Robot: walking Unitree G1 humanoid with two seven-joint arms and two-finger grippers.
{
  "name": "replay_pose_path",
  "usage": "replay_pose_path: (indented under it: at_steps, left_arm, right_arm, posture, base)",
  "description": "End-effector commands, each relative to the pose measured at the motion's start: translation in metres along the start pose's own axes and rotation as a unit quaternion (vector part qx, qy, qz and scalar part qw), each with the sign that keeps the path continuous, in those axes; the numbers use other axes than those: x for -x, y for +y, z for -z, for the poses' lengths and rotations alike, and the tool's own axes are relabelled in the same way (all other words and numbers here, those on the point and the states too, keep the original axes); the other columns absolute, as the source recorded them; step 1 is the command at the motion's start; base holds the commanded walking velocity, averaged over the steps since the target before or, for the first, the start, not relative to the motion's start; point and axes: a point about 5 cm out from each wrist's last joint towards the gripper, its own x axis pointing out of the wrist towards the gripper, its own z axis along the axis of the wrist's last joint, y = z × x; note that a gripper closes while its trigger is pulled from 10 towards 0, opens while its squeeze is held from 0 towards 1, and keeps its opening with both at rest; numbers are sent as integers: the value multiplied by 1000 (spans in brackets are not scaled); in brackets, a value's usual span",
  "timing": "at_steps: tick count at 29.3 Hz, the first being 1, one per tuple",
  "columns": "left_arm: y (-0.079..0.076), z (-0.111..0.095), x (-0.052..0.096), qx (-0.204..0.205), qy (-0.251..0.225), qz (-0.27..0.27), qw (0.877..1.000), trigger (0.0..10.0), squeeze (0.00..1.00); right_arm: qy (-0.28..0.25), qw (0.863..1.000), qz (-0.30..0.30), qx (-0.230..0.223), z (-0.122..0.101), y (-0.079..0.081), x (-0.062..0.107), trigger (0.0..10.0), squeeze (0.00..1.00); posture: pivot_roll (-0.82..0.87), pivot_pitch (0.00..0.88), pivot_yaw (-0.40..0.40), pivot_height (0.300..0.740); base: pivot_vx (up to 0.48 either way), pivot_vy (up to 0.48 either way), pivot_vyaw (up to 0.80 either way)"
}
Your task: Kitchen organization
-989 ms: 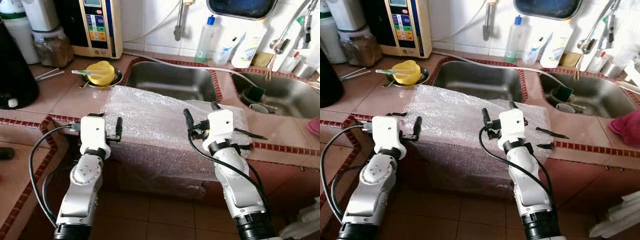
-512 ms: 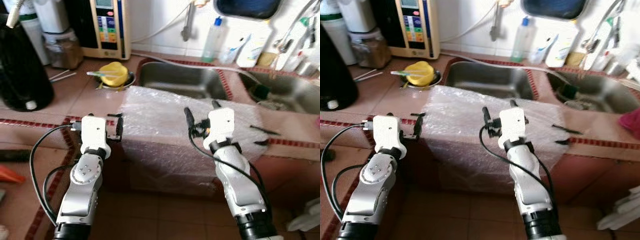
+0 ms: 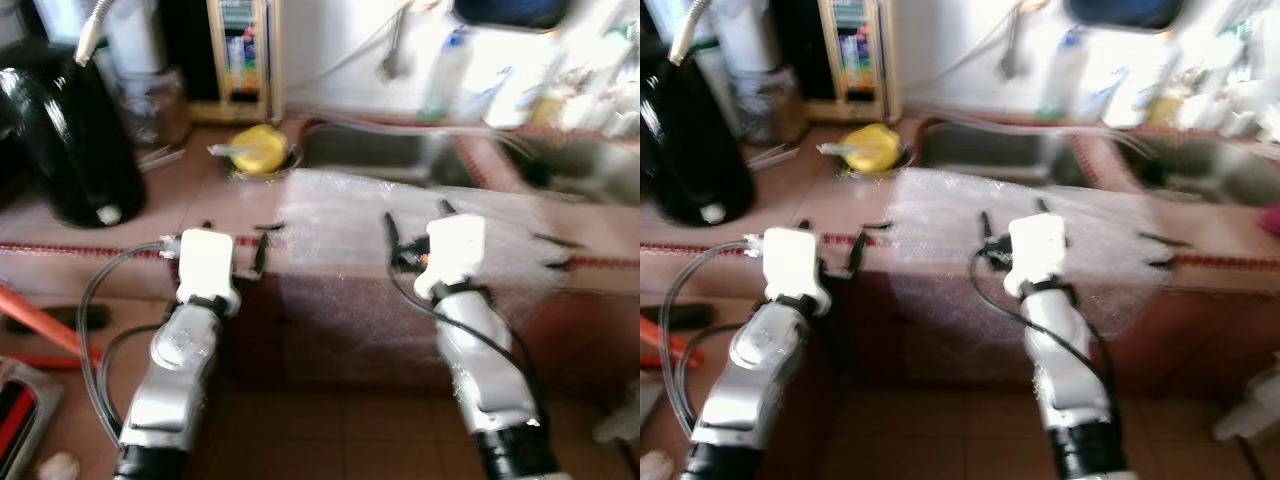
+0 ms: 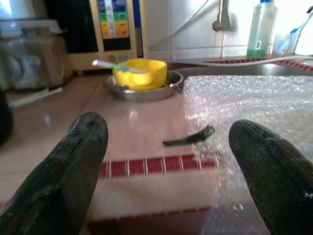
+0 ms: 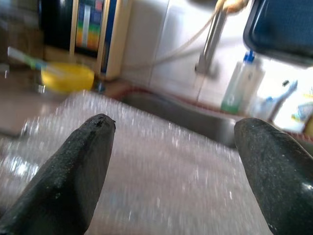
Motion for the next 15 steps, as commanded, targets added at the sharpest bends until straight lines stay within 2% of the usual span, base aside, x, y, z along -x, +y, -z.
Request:
replay_pose_path:
  at_steps: [1,4,6,9,15]
  left_arm:
    - [-7,-5,-2,2,-12,19,1000,10000,0]
    - [-9,-5,-1,7,-11,29,999,10000,0]
    - [-9,-5,-1,-7,-15,30,999,10000,0]
    - [-12,-5,-1,7,-15,37,999,10000,0]
    - [-13,-5,-2,11,-13,37,999,10000,0]
  right_arm:
    - [-12,1000,10,8,-7,-8,-3,10000,0]
    - [-13,1000,10,9,-7,-9,-3,10000,0]
    - [-13,1000,10,9,-7,-8,-3,10000,0]
    - [-13,1000,10,9,-7,-8,-3,10000,0]
    - [-13,1000,14,9,-6,-9,-3,10000,0]
  posture:
    - [113,0,-23,740]
    - [111,0,-21,740]
    - [111,0,-21,740]
    - [111,0,-20,740]
    - [108,0,-15,740]
  base:
    - [0,0,0]
    - [220,0,0]
    - [461,0,0]
    - [322,-353,0]
    - [308,-363,0]
